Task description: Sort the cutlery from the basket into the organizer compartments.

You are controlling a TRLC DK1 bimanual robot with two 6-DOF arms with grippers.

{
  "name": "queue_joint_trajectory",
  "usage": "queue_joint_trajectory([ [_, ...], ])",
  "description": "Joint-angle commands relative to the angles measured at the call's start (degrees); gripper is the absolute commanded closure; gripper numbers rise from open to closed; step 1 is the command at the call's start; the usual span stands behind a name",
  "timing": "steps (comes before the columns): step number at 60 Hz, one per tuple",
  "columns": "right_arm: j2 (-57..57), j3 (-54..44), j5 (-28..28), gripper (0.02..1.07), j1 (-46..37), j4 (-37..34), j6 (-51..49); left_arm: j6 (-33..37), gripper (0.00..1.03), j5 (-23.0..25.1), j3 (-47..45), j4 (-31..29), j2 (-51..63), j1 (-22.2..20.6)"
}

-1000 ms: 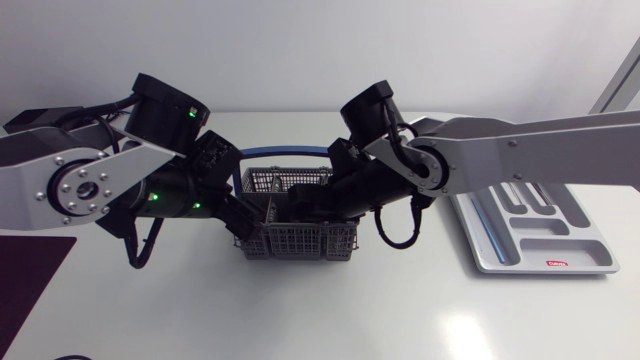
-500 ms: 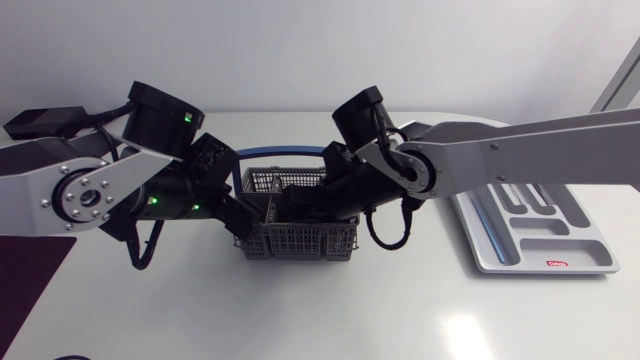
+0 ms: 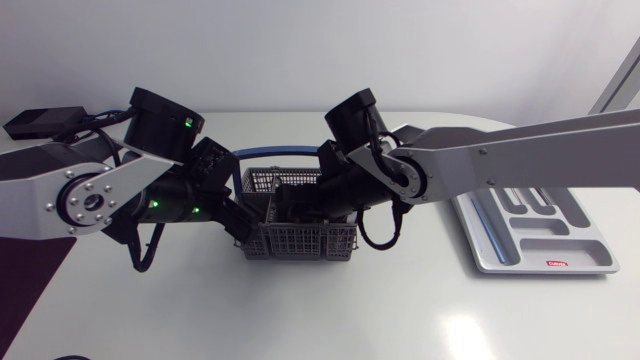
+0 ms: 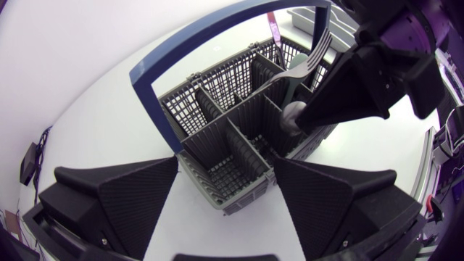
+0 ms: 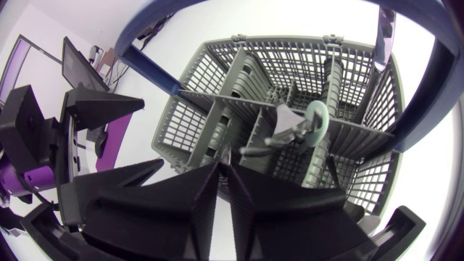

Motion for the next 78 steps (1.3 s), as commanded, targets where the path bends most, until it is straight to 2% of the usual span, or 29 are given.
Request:
queue_joint_trajectory([
  [1,1.25,-0.42,0.82,0.97,0.48,0.97,1.49,0.92,0.12,0.46,-1.45,0.39,1.03,0.23],
  [7,0.99,-1.3,0.91,1.01,0.75,2.99,1.14,0.92,0.12,0.72,-1.36,0.39,0.94,0.23],
  [16,0.2,-1.3,1.18,1.01,1.27,2.64,0.26,0.92,0.12,0.72,-1.28,0.39,0.76,0.15],
  [42,-8.42,0.9,-0.14,1.01,1.89,-5.18,-4.04,1.1,0.12,0.72,-1.28,0.03,0.06,0.23],
  [65,-17.56,1.16,-7.7,1.01,2.33,-8.96,-5.1,0.57,0.12,0.72,-1.63,-0.05,0.15,0.15],
  [78,-24.06,0.98,-9.64,1.01,1.63,-10.54,-5.54,0.66,0.12,0.72,-1.63,-0.32,-0.82,0.23],
])
